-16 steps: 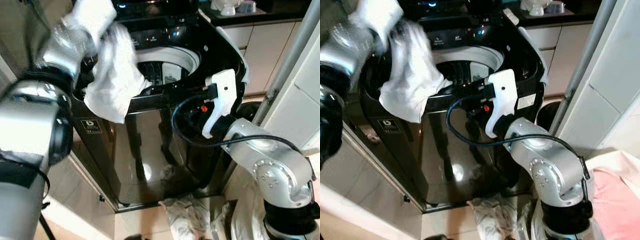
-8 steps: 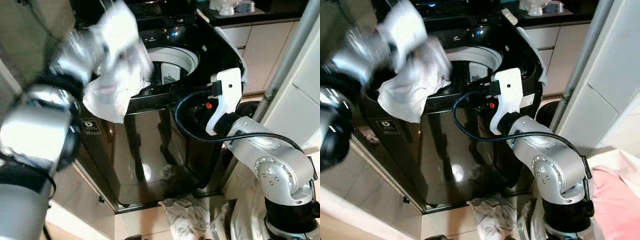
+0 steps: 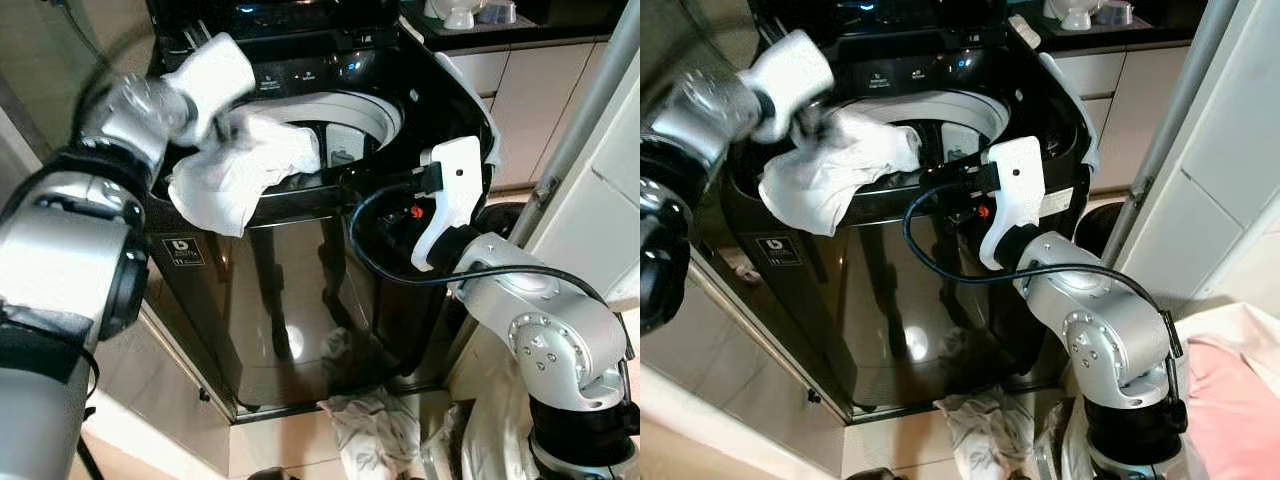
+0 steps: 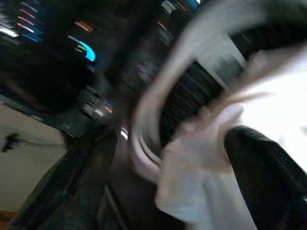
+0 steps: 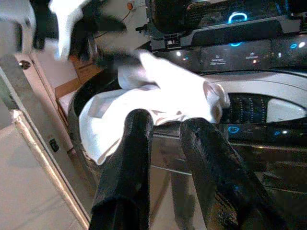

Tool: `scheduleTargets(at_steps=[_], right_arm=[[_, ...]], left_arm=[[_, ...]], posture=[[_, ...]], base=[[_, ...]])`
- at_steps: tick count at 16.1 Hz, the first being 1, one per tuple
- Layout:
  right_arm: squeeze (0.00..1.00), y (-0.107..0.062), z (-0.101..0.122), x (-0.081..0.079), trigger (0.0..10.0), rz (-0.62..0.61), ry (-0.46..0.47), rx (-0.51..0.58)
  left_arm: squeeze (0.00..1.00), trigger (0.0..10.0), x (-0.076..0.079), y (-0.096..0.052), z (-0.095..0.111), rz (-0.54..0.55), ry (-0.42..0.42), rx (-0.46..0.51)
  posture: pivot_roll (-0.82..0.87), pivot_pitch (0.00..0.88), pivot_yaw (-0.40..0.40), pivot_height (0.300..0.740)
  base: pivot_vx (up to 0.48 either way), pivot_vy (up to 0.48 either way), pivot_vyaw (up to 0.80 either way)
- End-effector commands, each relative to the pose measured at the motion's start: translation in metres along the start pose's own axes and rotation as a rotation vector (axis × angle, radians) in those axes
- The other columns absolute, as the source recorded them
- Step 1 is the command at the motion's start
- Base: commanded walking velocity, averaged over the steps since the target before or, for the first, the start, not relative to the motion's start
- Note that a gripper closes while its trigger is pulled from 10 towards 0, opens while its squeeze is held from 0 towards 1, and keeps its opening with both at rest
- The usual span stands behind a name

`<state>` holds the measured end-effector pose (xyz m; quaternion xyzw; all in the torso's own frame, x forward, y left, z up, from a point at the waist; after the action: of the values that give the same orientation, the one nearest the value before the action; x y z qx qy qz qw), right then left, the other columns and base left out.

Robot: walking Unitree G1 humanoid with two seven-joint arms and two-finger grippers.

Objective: Clothes washing

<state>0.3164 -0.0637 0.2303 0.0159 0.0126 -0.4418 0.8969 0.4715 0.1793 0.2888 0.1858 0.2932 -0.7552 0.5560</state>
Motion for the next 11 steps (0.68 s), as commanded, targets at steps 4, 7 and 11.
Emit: scheduleTargets(at_steps=[4, 7, 11], right_arm=[[0.00, -0.004, 0.006, 0.003, 10.0, -0.021, -0.017, 0.020], [0.00, -0.007, 0.002, 0.006, 10.0, -0.026, -0.012, 0.008], [0.00, -0.003, 0.004, 0.000, 10.0, 0.028, -0.031, 0.008]], left_arm=[[0.00, 10.0, -0.016, -0.012, 0.017, -0.050, -0.069, 0.104], [0.00, 10.0, -0.045, -0.025, -0.003, 0.077, 0.007, 0.068], [0.00, 10.0, -0.010, -0.046, -0.017, -0.400, -0.060, 0.135]], posture=[[-0.10, 0.000, 0.132, 0.740], [-0.08, 0.000, 0.105, 0.740], [-0.07, 0.000, 0.094, 0.740]], base=[[0.000, 0.000, 0.00], [0.000, 0.000, 0.00], [0.000, 0.000, 0.00]])
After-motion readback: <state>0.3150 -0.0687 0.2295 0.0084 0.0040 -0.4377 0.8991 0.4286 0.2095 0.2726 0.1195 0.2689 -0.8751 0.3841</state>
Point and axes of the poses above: a point about 5 cm out from each wrist's last joint towards the gripper, its own y axis pointing out of the wrist towards the gripper, its own z axis along the axis of the wrist's last joint, x = y × z, the point moved 5 cm from there along y, pointing out of the wrist towards the gripper, and after that the axes turned 5 degrees about -y, right-handed, at the moved point
